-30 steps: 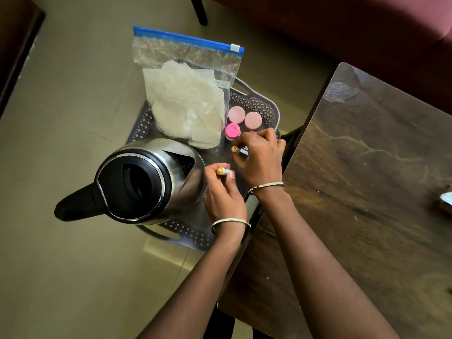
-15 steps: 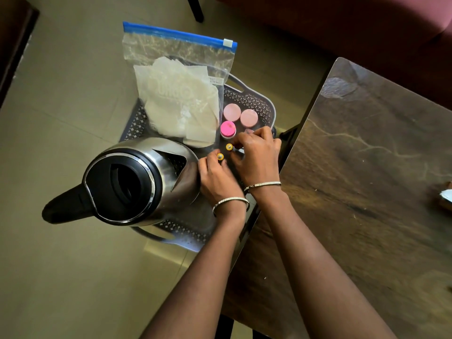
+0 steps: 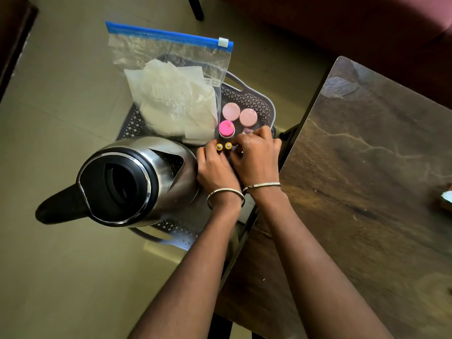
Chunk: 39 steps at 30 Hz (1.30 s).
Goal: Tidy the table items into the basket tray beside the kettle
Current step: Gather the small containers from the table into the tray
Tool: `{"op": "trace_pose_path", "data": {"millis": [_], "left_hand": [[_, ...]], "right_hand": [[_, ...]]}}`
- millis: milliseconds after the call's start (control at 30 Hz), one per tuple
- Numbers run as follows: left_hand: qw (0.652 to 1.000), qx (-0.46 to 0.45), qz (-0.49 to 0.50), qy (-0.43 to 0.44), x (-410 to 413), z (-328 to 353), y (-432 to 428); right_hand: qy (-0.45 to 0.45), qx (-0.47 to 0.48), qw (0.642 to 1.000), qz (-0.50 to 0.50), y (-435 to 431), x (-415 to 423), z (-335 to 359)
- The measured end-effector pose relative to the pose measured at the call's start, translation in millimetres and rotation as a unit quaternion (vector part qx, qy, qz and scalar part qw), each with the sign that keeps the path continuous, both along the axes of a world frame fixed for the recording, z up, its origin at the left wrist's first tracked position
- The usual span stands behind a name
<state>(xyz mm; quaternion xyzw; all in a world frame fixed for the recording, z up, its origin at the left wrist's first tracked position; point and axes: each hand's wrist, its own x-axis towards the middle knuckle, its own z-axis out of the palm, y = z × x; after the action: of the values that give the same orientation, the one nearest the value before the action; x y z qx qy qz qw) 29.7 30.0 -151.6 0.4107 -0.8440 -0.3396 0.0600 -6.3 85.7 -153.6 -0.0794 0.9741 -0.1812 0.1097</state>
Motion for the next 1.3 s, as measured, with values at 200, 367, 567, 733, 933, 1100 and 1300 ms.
{"op": "trace_pose_path", "data": {"millis": [200,367,567,733,933,1100,1300], "left_hand": [[1.0,0.001,-0.004,0.022,-3.6,1.3,-1.1],[0.999,0.002,0.0,0.034,-4.4,2.9,-1.2],[1.0,0.005,0.012,0.028,-4.6,2.1,0.3],[0.999,0.009,0.023,0.028,-4.7,1.8,-0.3],[0.999,0.019,0.033,0.038,-3.7,3.3,0.9],[0.999,0.03,0.035,0.019,-0.3,4.9,1.2],[0.999,0.039,0.035,-0.011,18.8,18.8,7.2]], "right_hand": [[-0.017,0.006,1.0,-0.004,0.1,-1.3,-0.1],[-0.024,0.005,1.0,-0.01,0.5,-2.5,0.1],[-0.023,0.007,1.0,-0.007,0.1,-1.2,0.1],[-0.022,0.004,1.0,-0.006,0.2,-1.2,-1.2],[-0.025,0.0,1.0,-0.006,0.5,-1.9,-2.2],[-0.032,0.001,0.999,0.002,0.9,-3.1,0.8],[-0.052,0.007,0.998,0.032,3.2,1.9,7.4]]}}
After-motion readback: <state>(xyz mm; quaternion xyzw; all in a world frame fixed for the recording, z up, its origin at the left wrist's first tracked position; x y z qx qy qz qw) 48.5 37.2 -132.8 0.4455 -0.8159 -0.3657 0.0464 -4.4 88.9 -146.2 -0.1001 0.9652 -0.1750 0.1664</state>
